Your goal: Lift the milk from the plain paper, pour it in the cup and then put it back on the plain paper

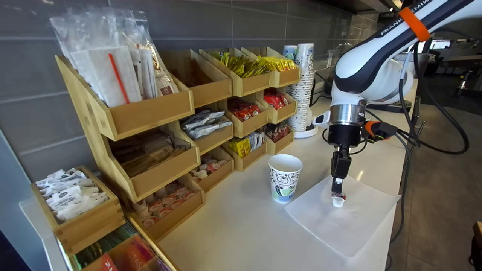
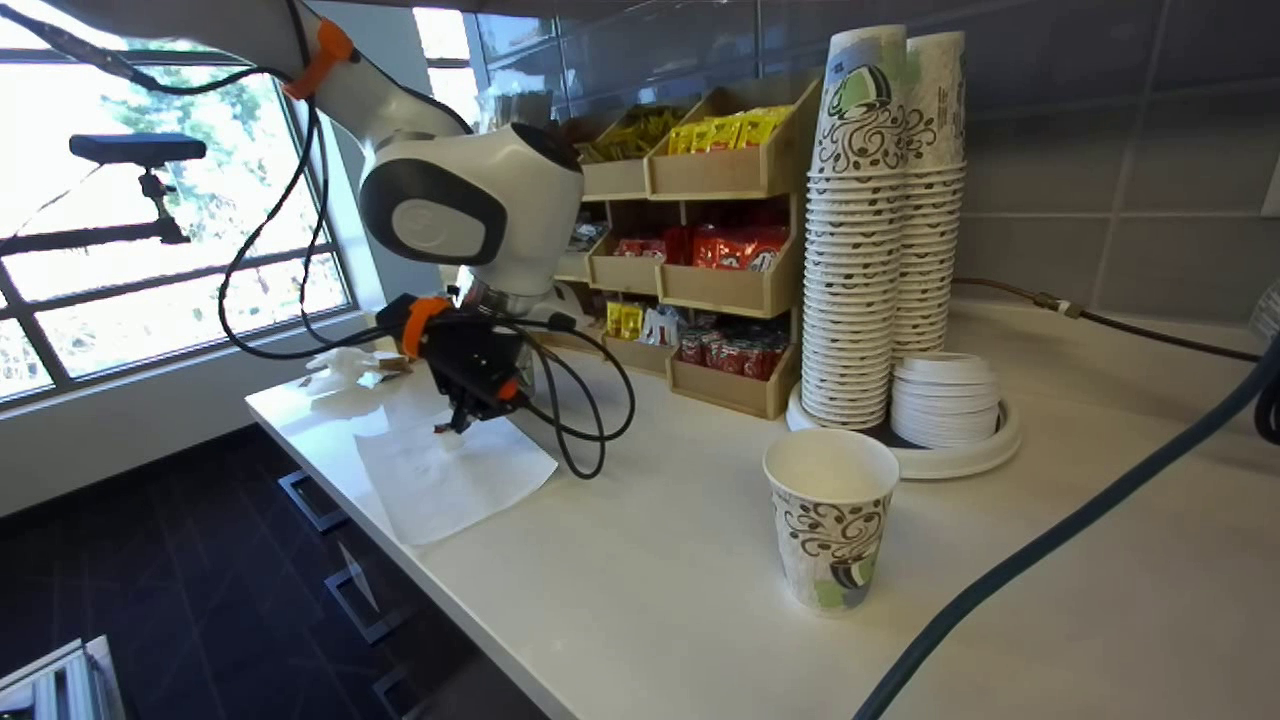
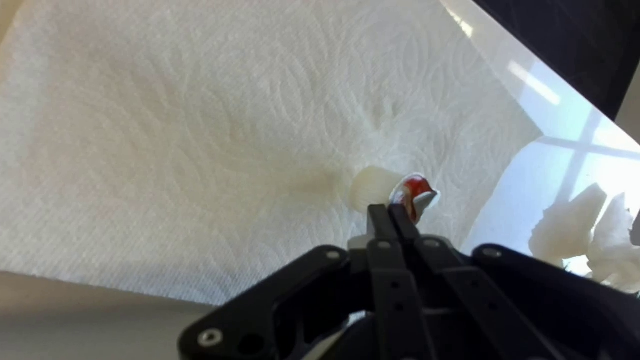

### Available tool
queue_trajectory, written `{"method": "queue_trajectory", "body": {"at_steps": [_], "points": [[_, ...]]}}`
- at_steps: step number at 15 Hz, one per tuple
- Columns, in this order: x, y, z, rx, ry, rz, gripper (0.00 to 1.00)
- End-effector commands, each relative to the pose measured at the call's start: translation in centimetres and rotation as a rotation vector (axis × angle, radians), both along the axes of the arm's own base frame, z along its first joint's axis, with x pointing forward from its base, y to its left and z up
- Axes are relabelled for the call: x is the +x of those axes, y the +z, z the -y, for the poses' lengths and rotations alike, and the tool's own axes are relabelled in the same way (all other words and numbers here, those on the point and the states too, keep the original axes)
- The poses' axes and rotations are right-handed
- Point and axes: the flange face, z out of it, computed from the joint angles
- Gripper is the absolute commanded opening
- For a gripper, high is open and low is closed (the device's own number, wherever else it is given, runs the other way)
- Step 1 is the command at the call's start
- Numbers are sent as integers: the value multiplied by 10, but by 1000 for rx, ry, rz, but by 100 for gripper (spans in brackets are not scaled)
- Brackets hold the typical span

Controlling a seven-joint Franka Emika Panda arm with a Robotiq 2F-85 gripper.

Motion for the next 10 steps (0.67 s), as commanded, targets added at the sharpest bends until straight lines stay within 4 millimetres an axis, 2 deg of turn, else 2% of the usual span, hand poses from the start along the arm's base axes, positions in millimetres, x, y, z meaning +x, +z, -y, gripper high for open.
{"method": "queue_trajectory", "body": {"at_steps": [1, 7, 10], "points": [[6, 1, 0, 0, -15, -22, 32], [7, 1, 0, -6, -22, -24, 71], [7, 8, 2, -14, -25, -9, 91]]}}
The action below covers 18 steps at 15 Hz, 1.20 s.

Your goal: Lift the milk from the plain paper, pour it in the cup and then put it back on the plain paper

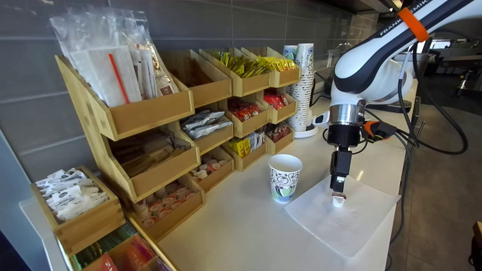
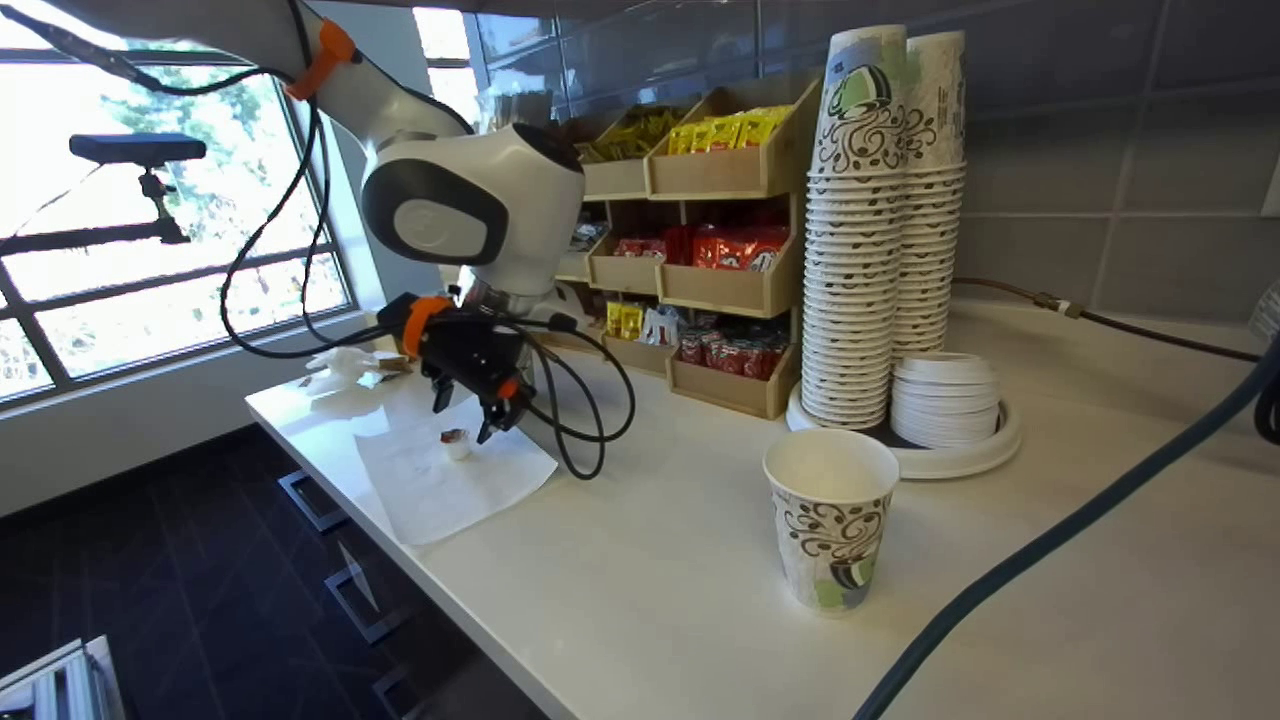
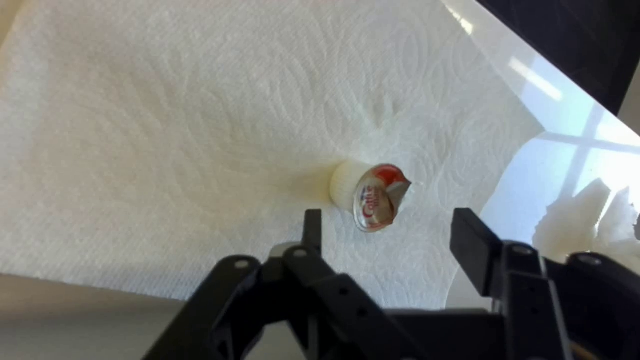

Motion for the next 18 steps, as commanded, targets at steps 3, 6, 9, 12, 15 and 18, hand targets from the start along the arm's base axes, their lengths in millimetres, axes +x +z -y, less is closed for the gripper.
{"method": "queue_trajectory", "body": {"at_steps": [3, 6, 9, 12, 15, 18], "points": [[8, 23, 5, -28, -9, 29, 100], [7, 40, 13, -63, 7, 74, 100], [2, 63, 22, -102, 22, 131, 100], [-5, 87, 32, -136, 31, 197, 100], [-15, 113, 38, -139, 21, 256, 100], [-25, 135, 39, -134, 25, 306, 100]]}}
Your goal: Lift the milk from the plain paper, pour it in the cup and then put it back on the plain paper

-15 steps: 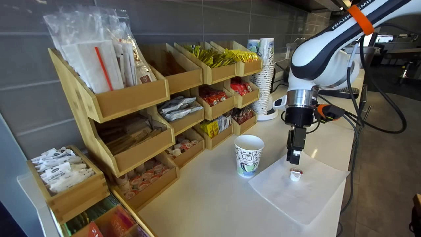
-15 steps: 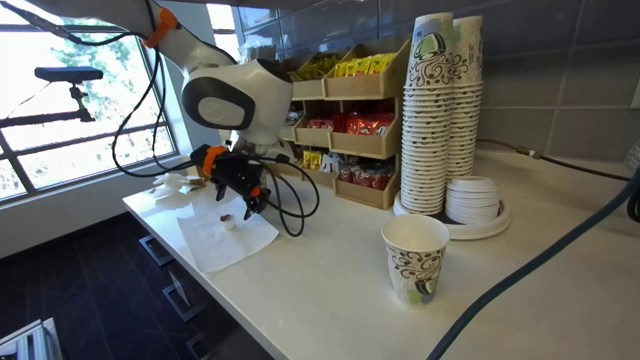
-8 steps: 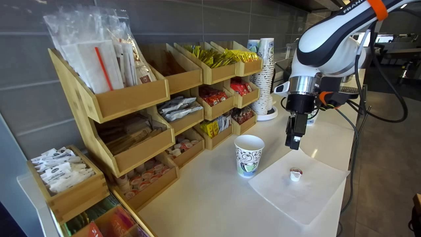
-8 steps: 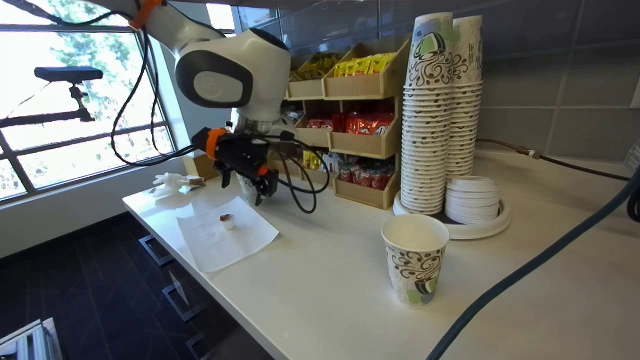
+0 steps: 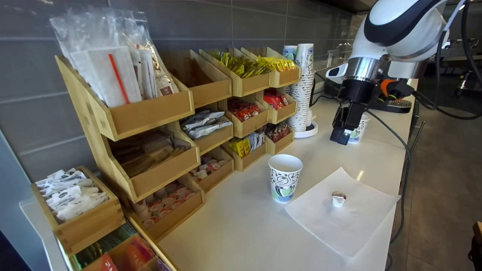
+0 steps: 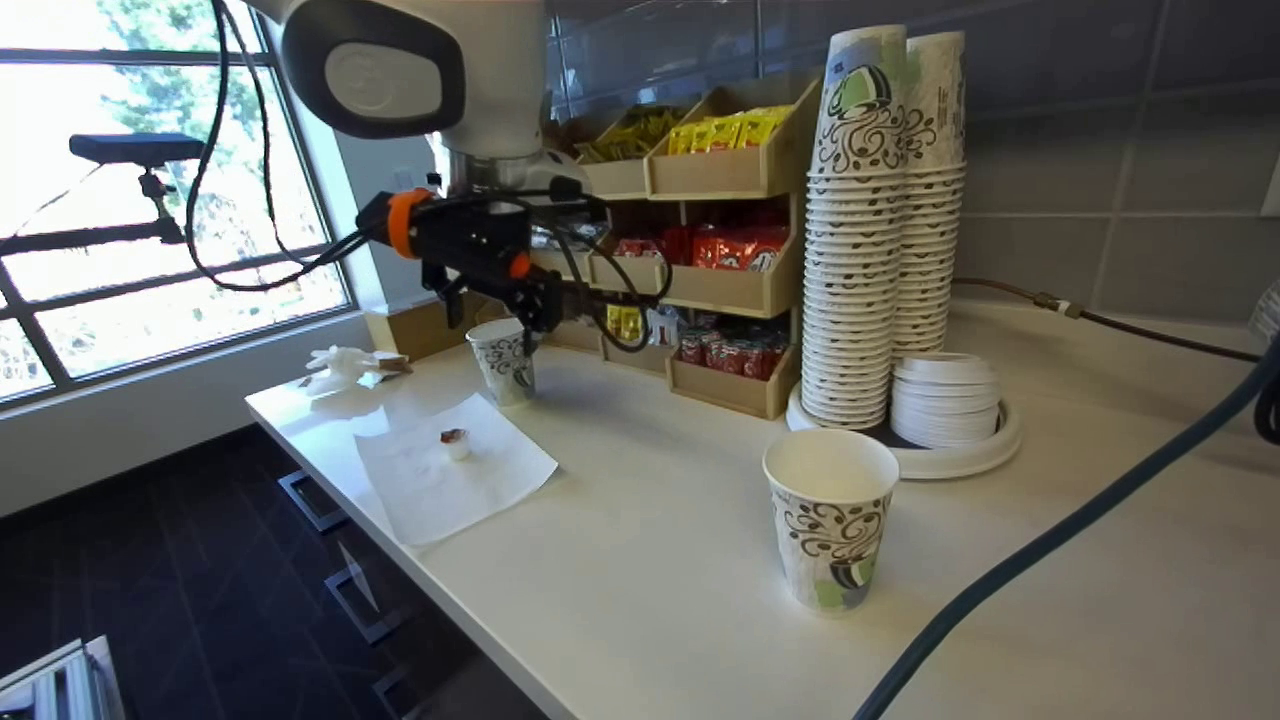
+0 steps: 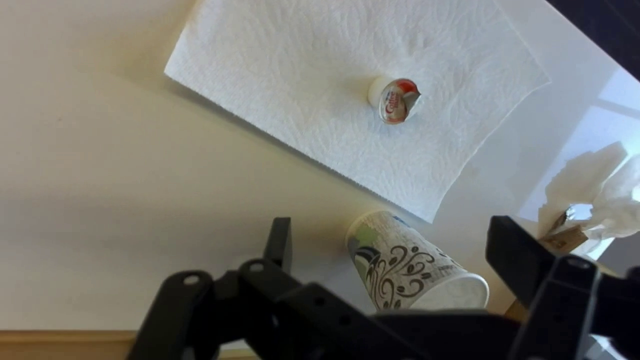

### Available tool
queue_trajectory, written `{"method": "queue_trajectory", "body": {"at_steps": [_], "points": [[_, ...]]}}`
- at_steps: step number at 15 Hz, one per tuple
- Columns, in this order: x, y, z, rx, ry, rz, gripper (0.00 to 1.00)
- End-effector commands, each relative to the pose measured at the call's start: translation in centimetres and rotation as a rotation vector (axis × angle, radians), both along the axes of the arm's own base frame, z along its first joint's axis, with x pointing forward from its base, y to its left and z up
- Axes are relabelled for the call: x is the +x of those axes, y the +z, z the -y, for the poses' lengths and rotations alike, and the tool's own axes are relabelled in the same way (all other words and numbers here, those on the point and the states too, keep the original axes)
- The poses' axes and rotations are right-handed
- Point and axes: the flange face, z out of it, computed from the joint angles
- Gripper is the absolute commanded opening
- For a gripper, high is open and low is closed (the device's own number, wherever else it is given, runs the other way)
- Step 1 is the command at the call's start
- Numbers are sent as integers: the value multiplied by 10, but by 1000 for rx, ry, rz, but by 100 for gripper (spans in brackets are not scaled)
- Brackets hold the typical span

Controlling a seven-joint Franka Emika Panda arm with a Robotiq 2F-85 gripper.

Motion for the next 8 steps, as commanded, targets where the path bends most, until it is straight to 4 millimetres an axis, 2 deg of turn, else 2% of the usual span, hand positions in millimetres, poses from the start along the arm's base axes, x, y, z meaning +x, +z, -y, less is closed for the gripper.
{"method": "queue_trajectory", "body": {"at_steps": [1, 3, 8], "points": [[-3, 7, 1, -1, 1, 14, 100], [-5, 13, 1, -1, 0, 26, 100], [-4, 6, 0, 1, 2, 11, 100]]}}
